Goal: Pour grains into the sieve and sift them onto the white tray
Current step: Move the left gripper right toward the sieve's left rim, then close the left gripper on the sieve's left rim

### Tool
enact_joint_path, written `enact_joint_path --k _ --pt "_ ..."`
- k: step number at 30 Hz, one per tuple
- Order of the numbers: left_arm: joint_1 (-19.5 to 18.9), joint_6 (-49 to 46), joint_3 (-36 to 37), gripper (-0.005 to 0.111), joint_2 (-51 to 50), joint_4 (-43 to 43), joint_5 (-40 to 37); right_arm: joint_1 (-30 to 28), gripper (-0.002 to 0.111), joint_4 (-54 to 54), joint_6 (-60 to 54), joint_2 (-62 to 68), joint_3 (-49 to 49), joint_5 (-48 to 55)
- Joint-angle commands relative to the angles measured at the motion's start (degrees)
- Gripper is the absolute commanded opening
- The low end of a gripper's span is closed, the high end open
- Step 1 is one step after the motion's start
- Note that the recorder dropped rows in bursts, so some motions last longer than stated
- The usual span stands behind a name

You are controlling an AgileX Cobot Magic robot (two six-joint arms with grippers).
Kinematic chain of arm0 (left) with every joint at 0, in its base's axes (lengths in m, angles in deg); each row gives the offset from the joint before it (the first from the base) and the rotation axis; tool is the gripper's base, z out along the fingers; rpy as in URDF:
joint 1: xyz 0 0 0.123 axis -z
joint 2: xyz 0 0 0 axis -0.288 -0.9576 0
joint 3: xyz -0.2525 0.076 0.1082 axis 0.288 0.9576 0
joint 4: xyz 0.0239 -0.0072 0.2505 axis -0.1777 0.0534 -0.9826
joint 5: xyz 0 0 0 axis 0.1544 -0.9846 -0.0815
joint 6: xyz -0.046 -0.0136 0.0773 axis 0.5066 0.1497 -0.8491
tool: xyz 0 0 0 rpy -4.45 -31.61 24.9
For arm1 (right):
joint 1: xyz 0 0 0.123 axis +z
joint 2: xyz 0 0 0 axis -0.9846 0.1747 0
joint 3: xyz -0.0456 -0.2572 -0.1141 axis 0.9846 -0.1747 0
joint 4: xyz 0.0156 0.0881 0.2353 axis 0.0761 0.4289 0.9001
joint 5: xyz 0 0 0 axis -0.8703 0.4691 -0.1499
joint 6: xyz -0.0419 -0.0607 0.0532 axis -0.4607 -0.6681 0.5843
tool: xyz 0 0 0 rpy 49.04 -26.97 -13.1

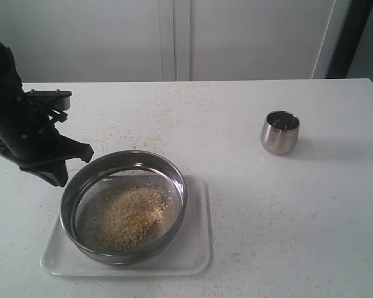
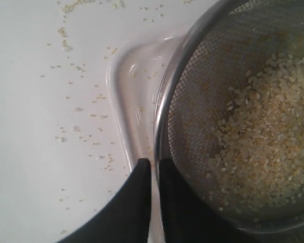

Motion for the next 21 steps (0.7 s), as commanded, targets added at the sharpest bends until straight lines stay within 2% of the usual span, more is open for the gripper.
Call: enact_joint_path --k 1,4,21 --pt "0.23 0.49 -0.19 0.034 0.04 0.89 0.28 -0.38 0.000 0.09 -0.44 -0.35 -0.17 -0.07" --pt "0.23 0.35 -0.08 0.039 -0.34 0.89 0.08 -0.38 0.000 0.09 -0.31 -0.35 -0.17 -0.07" --pt "0.23 0.35 1.71 0.039 -5.98 1.50 3.43 -0.38 0.000 0.09 0.71 -0.35 -0.17 -0.07"
